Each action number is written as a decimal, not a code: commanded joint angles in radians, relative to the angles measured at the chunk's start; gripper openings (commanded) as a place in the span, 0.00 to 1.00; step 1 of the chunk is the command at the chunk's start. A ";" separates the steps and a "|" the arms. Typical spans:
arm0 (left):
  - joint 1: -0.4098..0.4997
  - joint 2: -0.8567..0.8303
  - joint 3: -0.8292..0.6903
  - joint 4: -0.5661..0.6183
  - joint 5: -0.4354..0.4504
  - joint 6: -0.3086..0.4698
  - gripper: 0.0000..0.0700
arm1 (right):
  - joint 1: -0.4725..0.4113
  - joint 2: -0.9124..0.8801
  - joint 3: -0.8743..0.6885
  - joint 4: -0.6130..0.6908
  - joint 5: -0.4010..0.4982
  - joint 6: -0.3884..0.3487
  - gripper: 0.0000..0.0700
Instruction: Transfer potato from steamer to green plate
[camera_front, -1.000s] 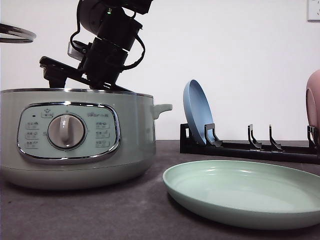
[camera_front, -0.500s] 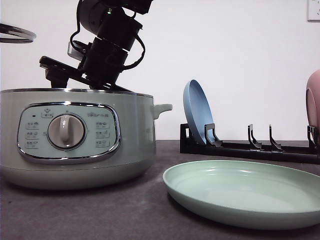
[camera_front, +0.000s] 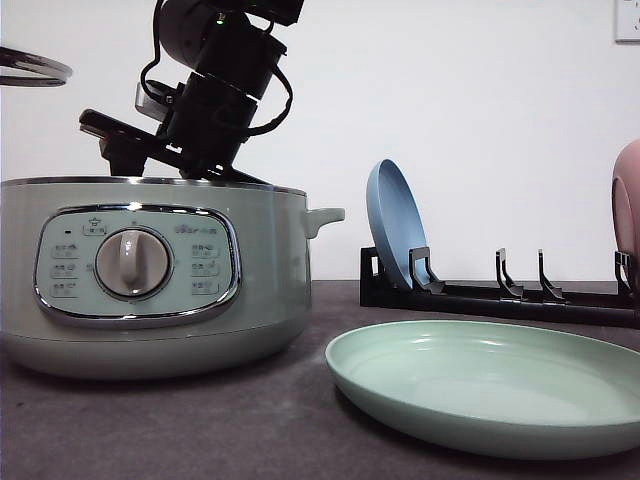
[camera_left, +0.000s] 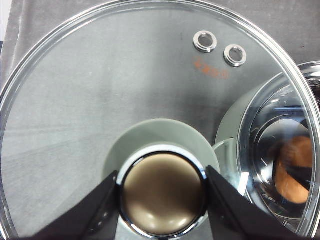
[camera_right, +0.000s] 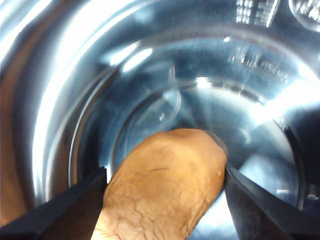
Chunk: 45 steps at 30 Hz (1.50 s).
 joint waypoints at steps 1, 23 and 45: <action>0.003 -0.012 0.028 0.033 0.008 0.005 0.00 | 0.012 0.031 0.022 -0.023 -0.017 -0.035 0.59; 0.003 -0.012 0.028 0.040 0.030 0.005 0.00 | 0.003 0.022 0.028 -0.034 -0.030 -0.073 0.08; 0.003 -0.012 0.028 0.042 0.031 0.005 0.00 | -0.065 -0.056 0.506 -0.403 0.000 -0.253 0.06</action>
